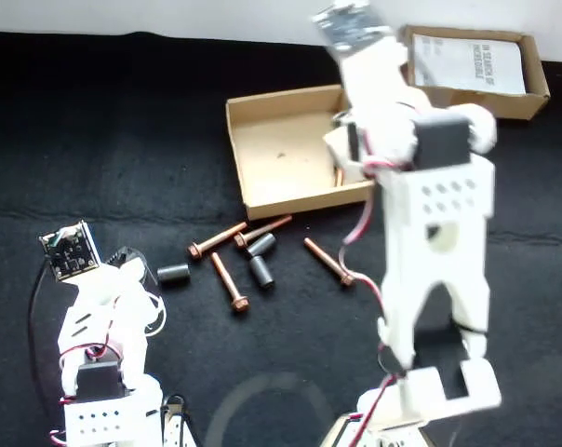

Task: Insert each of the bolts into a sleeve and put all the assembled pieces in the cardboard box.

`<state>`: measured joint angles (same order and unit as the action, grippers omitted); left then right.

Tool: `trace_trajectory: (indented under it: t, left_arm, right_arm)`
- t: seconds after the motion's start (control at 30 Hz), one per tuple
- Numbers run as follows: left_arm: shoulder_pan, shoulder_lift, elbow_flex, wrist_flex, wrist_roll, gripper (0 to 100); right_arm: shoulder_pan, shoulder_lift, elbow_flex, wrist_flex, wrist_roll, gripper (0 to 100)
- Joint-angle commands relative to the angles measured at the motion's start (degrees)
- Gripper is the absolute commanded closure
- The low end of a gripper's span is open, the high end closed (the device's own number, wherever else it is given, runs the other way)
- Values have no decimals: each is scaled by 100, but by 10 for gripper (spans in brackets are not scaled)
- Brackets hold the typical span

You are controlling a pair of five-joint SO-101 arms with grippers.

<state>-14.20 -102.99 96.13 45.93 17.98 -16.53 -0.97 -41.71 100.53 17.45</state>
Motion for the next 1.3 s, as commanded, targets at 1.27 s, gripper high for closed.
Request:
trace_trajectory:
  t: [1.27]
  left_arm:
    - [804, -31, 101, 800, 0, 991]
  right_arm:
    - [3705, -10422, 11864, -4708, -1336, 991]
